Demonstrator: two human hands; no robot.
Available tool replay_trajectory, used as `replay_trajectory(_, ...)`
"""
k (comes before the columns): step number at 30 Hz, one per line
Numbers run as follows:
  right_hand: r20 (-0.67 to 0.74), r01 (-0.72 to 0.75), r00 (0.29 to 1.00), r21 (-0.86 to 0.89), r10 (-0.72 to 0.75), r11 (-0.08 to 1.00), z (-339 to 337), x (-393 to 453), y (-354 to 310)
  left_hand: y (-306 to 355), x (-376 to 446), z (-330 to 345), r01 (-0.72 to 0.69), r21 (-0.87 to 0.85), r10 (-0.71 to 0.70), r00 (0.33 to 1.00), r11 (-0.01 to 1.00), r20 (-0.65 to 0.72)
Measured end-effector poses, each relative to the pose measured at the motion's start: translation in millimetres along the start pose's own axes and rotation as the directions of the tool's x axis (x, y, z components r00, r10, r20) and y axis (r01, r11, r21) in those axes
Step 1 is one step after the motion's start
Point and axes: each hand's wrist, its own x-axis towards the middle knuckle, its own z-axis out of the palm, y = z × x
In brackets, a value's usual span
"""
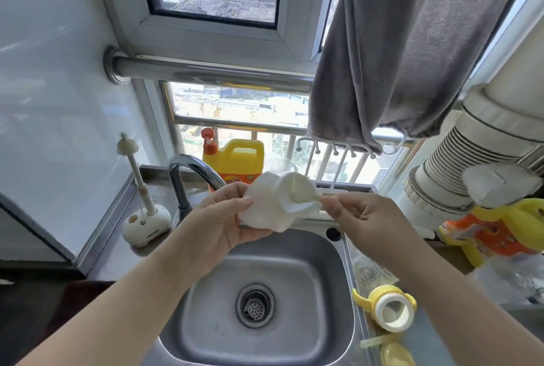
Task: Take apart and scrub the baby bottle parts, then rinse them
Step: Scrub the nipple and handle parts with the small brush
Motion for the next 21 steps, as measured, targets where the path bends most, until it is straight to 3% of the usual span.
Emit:
replay_trajectory(4,0.037,0.023,0.999,-0.022,-0.022,0.999,0,-1,-2,-1,2,10,0.043,0.07,-0.037,0.996,0.997,-0.085)
replay_trajectory(10,-0.018,-0.042,0.999,-0.056,0.041,0.998,-8,-5,9,2,2,7,0.026,0.244,-0.01,0.998,0.969,-0.067)
replay_trajectory(14,0.033,0.102,0.995,-0.099,-0.099,0.99,-3,-6,10,0,2,14,0.077,0.25,-0.064,0.996,0.965,-0.06)
replay_trajectory(17,-0.053,0.07,0.996,-0.105,-0.076,0.992,-14,-1,12,3,2,18,0.055,0.195,-0.04,0.996,0.979,-0.082)
replay_trajectory(21,-0.002,0.127,0.992,-0.058,-0.127,0.99,-16,-2,7,2,2,20,-0.014,0.207,0.023,0.999,0.978,-0.041)
